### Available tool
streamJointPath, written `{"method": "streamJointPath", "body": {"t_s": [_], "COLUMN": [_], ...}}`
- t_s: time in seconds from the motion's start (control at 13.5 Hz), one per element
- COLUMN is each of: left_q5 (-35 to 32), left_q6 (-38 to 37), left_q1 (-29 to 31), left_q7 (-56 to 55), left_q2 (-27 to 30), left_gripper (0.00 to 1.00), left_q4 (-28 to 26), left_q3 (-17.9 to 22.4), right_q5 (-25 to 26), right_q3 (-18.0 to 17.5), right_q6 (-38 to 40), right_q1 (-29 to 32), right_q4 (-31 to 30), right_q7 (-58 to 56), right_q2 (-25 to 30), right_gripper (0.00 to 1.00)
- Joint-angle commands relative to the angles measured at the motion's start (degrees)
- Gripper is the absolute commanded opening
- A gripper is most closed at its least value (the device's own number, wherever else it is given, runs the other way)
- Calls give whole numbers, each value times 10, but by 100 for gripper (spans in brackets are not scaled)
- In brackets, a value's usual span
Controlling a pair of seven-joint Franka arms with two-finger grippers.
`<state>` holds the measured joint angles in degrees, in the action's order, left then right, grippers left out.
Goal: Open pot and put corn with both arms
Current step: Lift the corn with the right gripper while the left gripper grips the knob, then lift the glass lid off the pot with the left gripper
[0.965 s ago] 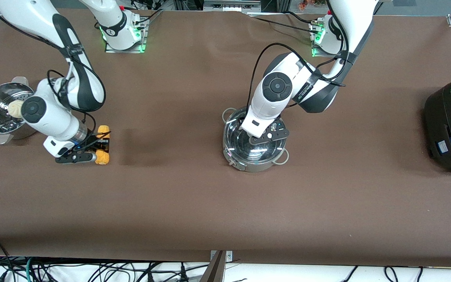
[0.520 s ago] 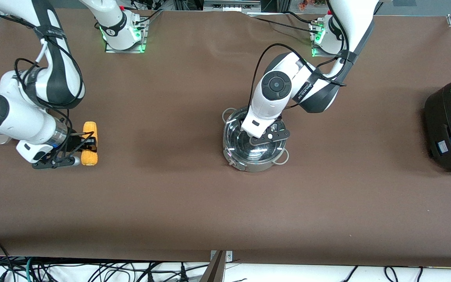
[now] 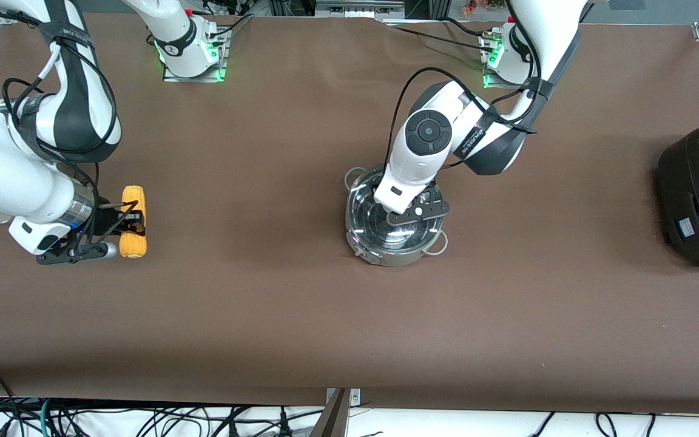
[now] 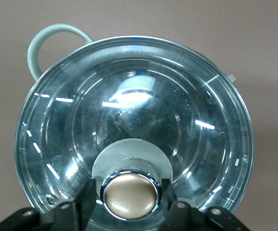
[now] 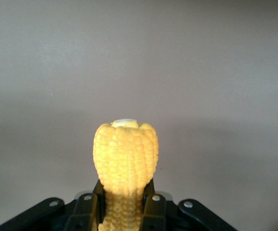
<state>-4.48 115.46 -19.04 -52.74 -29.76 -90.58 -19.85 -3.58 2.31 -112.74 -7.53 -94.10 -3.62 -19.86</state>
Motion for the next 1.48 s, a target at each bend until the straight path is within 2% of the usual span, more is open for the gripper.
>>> {"method": "streamJointPath", "body": {"t_s": [0.0, 0.07, 0.15, 0.22, 0.37, 0.45, 0.82, 1.11, 1.41], "left_q5": [-18, -18, -18, -18, -17, -18, -14, -1, 21], "left_q6": [-3, -3, -3, -3, -4, -4, -16, -67, -108], "left_q1": [-6, -6, -6, -6, -6, -6, 6, 34, 86], "left_q7": [-6, -7, -7, -6, -7, -7, 11, 33, 130], "left_q2": [-7, -7, -7, -7, -6, -6, 22, 60, 101], "left_gripper": [49, 48, 34, 27, 4, 0, 0, 0, 0], "left_q4": [15, 15, 15, 15, 15, 15, 15, 15, 8], "left_q3": [2, 2, 3, 3, 3, 3, 7, 5, 5], "right_q5": [-6, -6, -6, -6, -6, -6, -6, -6, -6], "right_q3": [0, 0, 0, 0, 0, 0, 0, 0, 0], "right_q6": [16, 16, 16, 16, 15, 15, 16, 16, 16], "right_q1": [-19, -24, -28, -31, -35, -45, -77, -78, -109], "right_q4": [18, 18, 18, 18, 18, 19, 44, 45, 48], "right_q7": [29, 40, 46, 51, 61, 70, 122, 123, 178], "right_q2": [-6, -6, -6, -7, -10, -11, -23, -26, -26], "right_gripper": [0, 0, 0, 0, 0, 0, 0, 0, 0]}}
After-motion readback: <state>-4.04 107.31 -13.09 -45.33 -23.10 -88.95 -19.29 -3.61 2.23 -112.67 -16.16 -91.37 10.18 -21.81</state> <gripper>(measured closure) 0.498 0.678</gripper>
